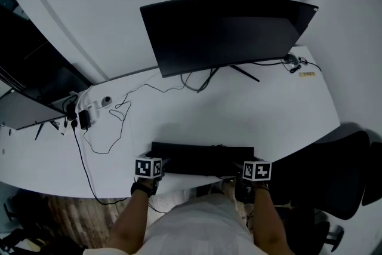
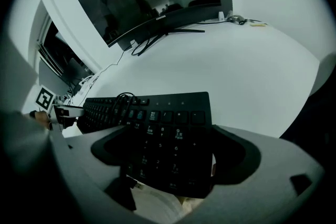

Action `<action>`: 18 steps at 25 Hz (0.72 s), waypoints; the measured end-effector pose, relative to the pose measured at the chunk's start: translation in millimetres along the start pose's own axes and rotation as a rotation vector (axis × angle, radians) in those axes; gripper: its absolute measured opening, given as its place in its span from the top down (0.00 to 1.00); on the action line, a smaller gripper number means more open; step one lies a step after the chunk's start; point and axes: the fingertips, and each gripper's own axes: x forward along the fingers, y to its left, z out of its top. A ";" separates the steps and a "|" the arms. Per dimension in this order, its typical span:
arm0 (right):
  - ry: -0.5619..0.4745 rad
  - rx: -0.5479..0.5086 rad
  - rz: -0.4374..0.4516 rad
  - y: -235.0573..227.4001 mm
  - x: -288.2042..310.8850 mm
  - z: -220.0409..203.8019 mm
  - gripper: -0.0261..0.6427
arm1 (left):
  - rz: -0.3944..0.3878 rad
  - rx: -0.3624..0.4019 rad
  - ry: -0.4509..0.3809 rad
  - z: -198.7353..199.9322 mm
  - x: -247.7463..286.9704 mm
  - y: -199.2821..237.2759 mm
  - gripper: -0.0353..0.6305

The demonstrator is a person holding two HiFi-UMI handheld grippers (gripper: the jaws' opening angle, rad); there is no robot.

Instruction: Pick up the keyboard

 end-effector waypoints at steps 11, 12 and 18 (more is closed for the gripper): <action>-0.017 0.011 -0.001 3.9 -7.6 -0.4 0.28 | -0.001 -0.018 -0.009 0.7 -8.6 -0.3 0.40; -0.023 0.008 -0.001 5.0 -9.1 1.2 0.28 | -0.002 -0.020 -0.014 1.7 -10.2 -0.3 0.40; -0.094 -0.025 -0.003 13.6 -25.7 25.0 0.28 | -0.001 -0.019 -0.082 20.0 -27.5 -2.9 0.40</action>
